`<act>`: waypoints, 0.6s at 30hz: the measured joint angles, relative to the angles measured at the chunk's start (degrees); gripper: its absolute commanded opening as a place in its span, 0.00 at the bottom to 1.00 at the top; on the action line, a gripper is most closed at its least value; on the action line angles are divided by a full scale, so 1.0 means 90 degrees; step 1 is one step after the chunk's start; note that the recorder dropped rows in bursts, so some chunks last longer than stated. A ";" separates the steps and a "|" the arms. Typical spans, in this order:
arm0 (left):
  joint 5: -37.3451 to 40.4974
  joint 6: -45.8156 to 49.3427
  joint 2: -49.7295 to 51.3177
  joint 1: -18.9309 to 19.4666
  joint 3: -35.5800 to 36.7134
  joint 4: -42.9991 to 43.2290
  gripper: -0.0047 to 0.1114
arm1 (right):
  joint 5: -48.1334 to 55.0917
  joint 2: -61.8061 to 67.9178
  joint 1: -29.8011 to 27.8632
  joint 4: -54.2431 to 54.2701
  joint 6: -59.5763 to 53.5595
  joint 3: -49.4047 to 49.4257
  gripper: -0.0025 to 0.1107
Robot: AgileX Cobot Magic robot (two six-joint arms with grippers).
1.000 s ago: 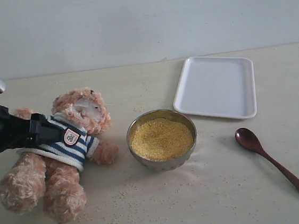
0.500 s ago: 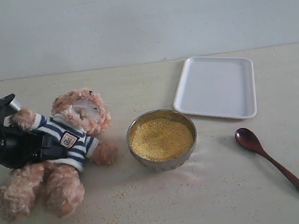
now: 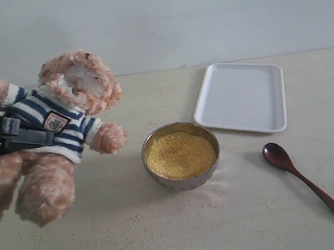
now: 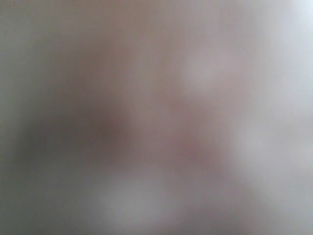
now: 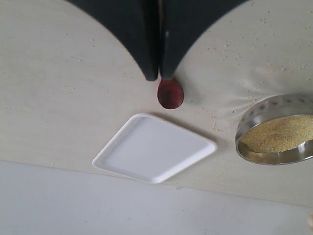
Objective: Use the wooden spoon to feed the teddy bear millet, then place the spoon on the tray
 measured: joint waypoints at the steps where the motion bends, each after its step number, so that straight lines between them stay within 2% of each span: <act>1: 0.0134 -0.0041 -0.0142 0.0109 0.0058 0.0070 0.08 | 0.0000 0.0000 0.0000 0.0000 0.0000 0.0000 0.02; 4: 0.0685 -0.0060 -0.0509 0.0525 0.0425 0.0026 0.08 | 0.0000 0.0000 0.0000 0.0000 0.0000 0.0000 0.02; 8: 0.1310 0.0609 -0.0815 0.0904 0.1241 -0.0722 0.08 | 0.0000 0.0000 0.0000 0.0000 0.0000 0.0000 0.02; 15: 0.1484 0.1783 -0.0930 0.1104 0.2911 -0.1784 0.08 | 0.0000 0.0000 0.0000 0.0000 0.0000 0.0000 0.02; 18: 0.1411 0.2187 -0.0930 0.1169 0.3335 -0.2057 0.08 | 0.0000 0.0000 0.0000 0.0000 0.0000 0.0000 0.02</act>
